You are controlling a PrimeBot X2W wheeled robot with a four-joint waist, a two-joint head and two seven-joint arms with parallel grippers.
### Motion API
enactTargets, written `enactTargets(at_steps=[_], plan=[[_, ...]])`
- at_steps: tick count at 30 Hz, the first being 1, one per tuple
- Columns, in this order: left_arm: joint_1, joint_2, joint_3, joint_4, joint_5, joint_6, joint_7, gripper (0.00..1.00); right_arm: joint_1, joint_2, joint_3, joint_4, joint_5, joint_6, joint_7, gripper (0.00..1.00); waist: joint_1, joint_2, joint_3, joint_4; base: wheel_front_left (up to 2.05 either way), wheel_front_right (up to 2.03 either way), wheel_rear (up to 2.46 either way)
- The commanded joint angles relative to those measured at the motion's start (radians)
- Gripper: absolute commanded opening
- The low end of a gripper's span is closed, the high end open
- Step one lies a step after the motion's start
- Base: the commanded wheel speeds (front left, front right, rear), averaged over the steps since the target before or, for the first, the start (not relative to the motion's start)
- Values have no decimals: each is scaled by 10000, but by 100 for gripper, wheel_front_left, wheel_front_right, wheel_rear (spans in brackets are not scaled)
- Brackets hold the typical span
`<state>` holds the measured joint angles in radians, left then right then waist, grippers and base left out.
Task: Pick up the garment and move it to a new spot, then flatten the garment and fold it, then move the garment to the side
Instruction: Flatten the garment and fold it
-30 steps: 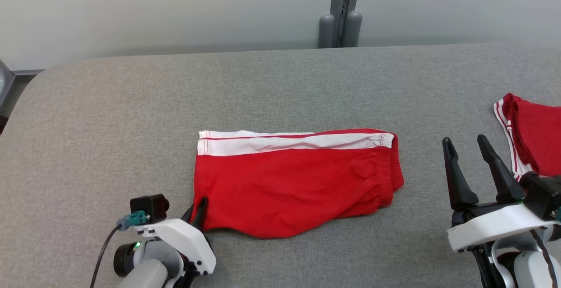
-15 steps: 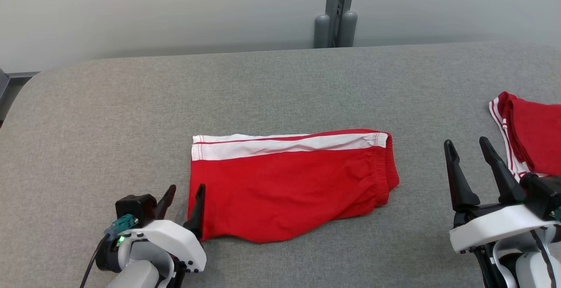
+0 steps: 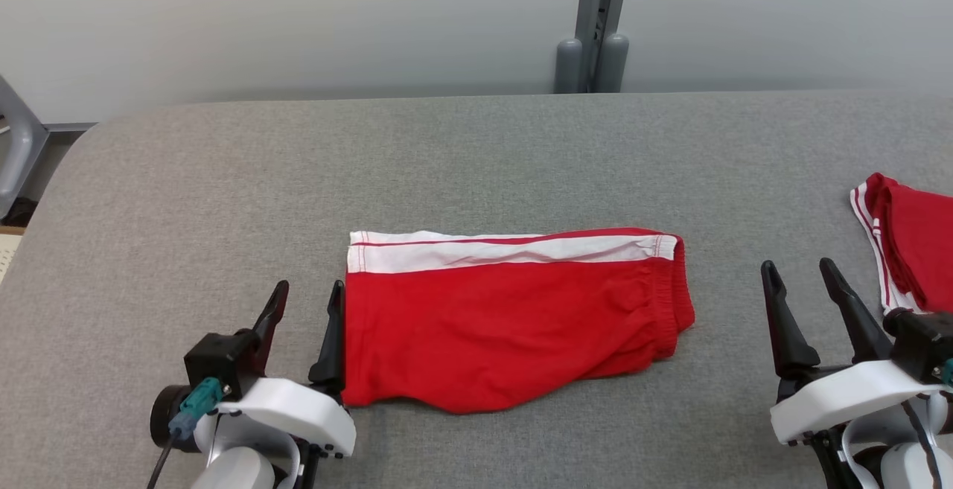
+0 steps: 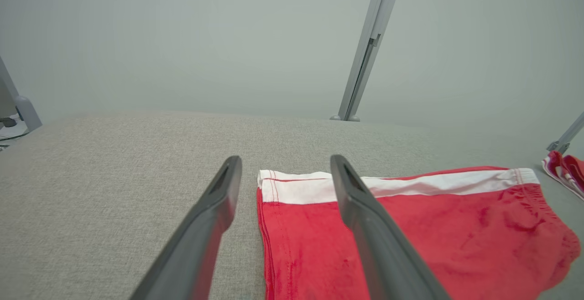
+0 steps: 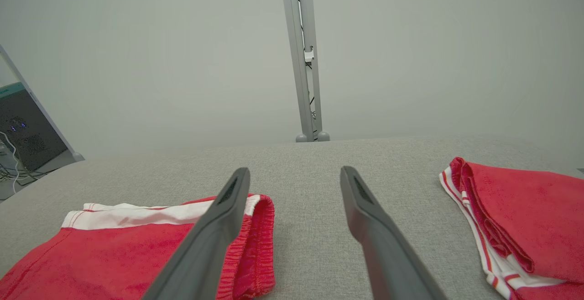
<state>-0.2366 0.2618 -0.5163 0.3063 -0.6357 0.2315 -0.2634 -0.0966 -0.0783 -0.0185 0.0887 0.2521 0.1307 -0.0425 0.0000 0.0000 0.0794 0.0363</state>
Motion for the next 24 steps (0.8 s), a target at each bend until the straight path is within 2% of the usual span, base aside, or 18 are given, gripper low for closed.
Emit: enactTargets(at_steps=[1, 8, 19, 24], plan=[[274, -65, 208, -193, 211, 54, -10, 100, 102, -49, -21, 103, 73, 2, 93, 100, 0, 0, -43, 84, 0, 0, 0], [810, -470, 773, -519, 801, -213, -12, 100, -102, -126, 230, 792, 197, 2, 707, 100, 0, 0, -19, 405, 0, 0, 0], [763, -1131, 1301, -316, 1404, -653, -12, 100, -1412, -859, 1458, 2682, 565, 2, 2013, 100, 0, 0, 189, 916, 0, 0, 0], [709, -1374, 1566, -190, 1663, -894, -12, 100, -1999, -1091, 1506, 3623, 815, 2, 2788, 100, 0, 0, 283, 1146, 0, 0, 0]])
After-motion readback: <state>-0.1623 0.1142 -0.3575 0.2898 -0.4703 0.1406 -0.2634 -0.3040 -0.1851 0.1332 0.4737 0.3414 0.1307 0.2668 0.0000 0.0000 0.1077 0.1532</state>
